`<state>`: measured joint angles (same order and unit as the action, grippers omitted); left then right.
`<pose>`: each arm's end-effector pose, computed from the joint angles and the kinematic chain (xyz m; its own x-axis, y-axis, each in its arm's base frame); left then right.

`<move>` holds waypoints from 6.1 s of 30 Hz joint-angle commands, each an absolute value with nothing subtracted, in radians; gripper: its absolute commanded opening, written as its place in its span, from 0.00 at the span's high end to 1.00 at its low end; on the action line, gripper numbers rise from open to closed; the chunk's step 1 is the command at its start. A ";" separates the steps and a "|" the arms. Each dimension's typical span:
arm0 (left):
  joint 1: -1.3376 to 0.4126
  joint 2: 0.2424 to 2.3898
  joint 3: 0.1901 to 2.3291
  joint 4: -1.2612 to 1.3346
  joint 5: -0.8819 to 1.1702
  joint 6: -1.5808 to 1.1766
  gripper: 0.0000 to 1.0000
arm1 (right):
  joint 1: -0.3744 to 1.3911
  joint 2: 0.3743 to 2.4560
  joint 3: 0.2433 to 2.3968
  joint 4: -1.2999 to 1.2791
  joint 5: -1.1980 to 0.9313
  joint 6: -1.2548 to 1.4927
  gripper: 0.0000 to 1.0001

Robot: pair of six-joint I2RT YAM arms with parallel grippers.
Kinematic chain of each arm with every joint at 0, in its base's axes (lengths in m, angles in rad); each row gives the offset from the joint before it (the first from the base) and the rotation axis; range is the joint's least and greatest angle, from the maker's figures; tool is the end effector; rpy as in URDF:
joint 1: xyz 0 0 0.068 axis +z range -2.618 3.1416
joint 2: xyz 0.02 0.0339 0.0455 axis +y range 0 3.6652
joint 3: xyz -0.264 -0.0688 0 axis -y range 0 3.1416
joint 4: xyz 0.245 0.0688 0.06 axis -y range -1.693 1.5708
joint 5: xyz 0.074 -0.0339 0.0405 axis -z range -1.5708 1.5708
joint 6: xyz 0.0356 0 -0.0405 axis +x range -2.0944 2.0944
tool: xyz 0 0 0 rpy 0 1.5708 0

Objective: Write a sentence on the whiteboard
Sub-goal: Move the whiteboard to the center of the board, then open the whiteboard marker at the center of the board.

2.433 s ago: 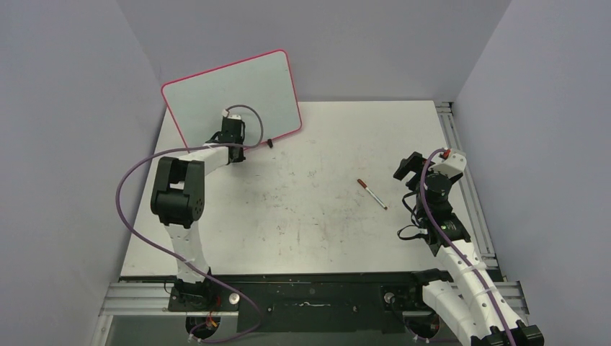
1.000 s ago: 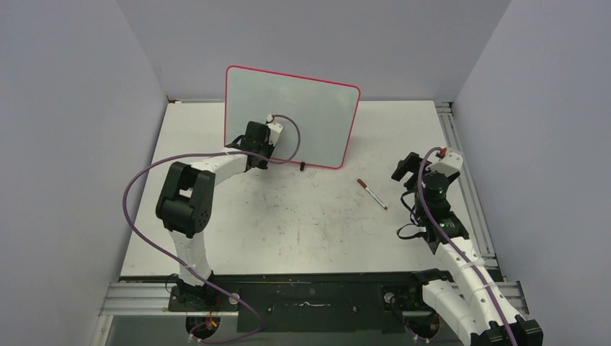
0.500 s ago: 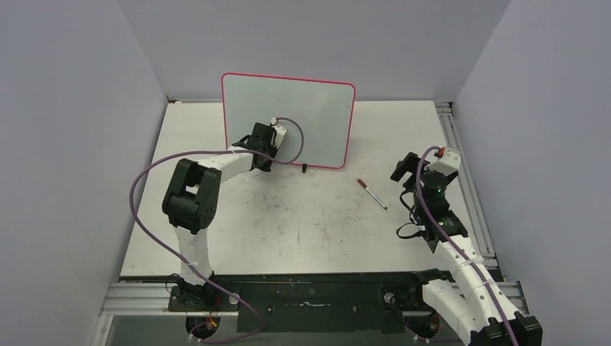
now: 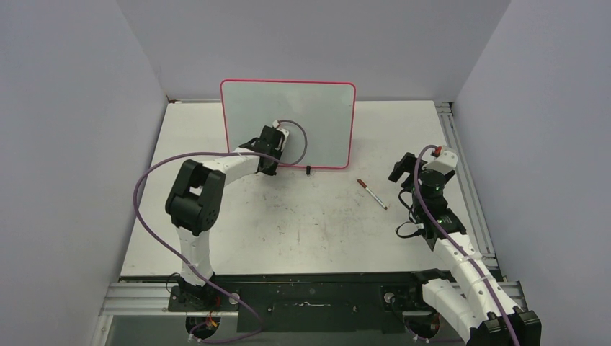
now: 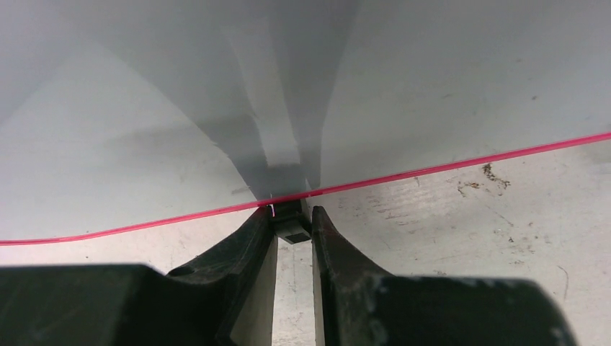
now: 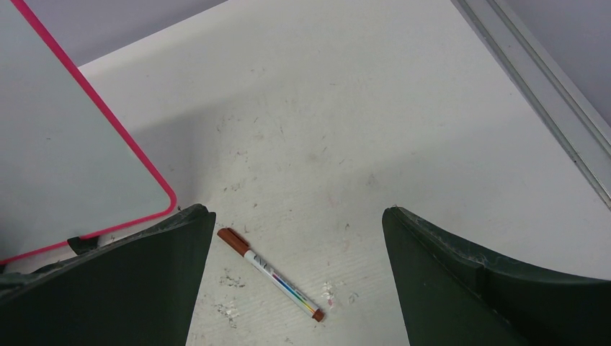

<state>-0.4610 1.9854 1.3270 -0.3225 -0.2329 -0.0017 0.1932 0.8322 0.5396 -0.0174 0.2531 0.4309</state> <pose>0.3774 -0.1783 0.1624 -0.7448 0.3681 -0.5566 0.3166 0.9292 0.1908 0.1955 0.0292 0.2624 -0.2519 0.3628 -0.8972 0.1688 0.9293 0.3284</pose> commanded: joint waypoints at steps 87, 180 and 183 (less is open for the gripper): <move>-0.430 1.046 0.915 -0.204 -0.046 -0.161 0.12 | 0.419 1.531 0.788 -0.256 -0.069 0.345 0.95; -0.912 1.013 0.792 -0.409 0.288 0.279 1.00 | 0.697 1.266 0.854 -0.023 -0.931 0.560 0.39; -0.911 1.003 0.786 -0.410 0.282 0.284 1.00 | 0.698 1.261 0.850 -0.047 -0.963 0.542 0.45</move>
